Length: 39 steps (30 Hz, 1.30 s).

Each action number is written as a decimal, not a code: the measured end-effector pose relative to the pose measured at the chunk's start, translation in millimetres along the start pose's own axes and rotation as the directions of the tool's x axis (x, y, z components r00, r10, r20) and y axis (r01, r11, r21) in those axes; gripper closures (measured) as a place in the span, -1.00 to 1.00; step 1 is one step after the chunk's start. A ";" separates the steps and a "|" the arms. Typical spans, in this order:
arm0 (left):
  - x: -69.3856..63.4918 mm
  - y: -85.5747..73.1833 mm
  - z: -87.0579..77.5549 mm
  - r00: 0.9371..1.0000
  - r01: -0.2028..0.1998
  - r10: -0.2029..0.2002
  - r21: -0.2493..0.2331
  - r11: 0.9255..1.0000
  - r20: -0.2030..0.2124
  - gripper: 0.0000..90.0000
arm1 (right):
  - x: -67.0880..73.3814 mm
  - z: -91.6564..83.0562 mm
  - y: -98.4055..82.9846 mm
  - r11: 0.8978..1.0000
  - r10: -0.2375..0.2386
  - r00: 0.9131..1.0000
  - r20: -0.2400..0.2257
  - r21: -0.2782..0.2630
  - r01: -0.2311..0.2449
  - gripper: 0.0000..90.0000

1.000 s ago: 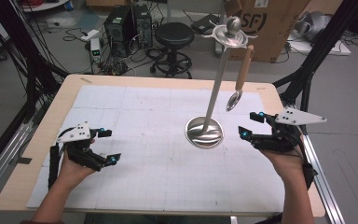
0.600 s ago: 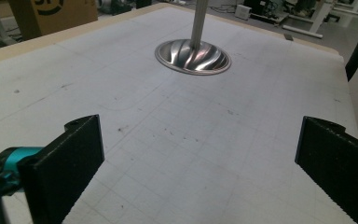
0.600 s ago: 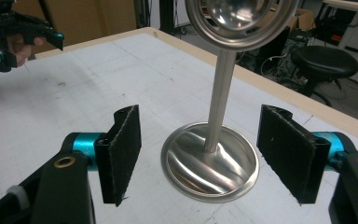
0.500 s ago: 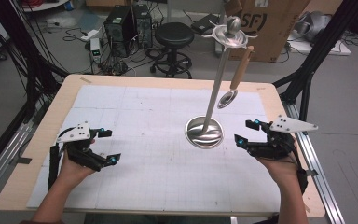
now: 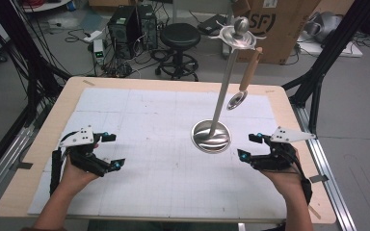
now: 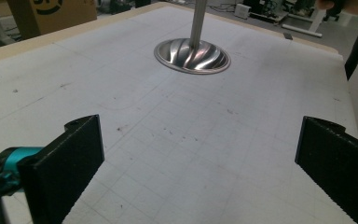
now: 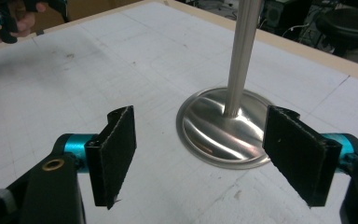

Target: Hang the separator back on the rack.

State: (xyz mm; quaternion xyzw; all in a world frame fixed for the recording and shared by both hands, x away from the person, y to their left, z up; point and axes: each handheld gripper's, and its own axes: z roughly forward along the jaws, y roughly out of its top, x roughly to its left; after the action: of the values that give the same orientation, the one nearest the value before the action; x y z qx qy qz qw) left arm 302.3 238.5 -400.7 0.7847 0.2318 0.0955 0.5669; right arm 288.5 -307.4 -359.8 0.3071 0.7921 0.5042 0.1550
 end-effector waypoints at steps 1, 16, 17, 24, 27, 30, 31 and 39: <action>0.4 -0.1 0.3 1.000 0.002 -0.002 -0.002 1.000 -0.003 -0.96 | -0.3 1.4 -1.8 1.000 0.007 1.000 -0.004 0.007 -0.007 -0.47; 1.5 -0.1 0.5 1.000 0.008 -0.008 -0.014 1.000 0.001 -0.96 | -1.7 13.6 -18.8 0.997 0.013 1.000 -0.003 0.074 -0.012 -0.54; 1.6 -0.1 0.6 1.000 0.011 -0.011 -0.016 1.000 0.002 -0.96 | -1.8 12.7 -19.4 0.997 0.019 1.000 -0.003 0.074 -0.018 -0.54; 1.8 -0.5 1.6 1.000 0.010 -0.009 -0.020 1.000 0.011 -0.96 | -4.0 12.8 -23.1 0.995 0.029 1.000 0.010 0.096 -0.030 -0.54; 1.9 -0.6 2.2 1.000 0.008 -0.008 -0.018 1.000 0.013 -0.96 | -4.0 11.9 -23.2 0.995 0.030 0.999 0.011 0.098 -0.031 -0.54; 1.1 -0.6 1.7 1.000 0.005 -0.005 -0.013 1.000 0.012 -0.96 | -4.2 10.7 -21.4 0.996 0.028 1.000 0.011 0.090 -0.029 -0.54; 0.8 -0.7 1.4 1.000 0.005 -0.004 -0.013 1.000 0.011 -0.96 | -4.3 10.7 -21.1 0.996 0.029 1.000 0.011 0.089 -0.030 -0.54; -0.3 -2.1 0.0 1.000 0.005 -0.005 -0.005 1.000 0.009 -0.96 | -5.1 13.0 -19.9 0.996 0.031 1.000 0.001 0.088 -0.031 -0.55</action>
State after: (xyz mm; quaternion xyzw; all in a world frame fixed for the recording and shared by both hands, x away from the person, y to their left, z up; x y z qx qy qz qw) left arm 301.5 238.9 -402.6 0.7830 0.2310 0.0915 0.5702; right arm 293.0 -307.5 -383.7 0.3257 0.8088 0.4711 0.1334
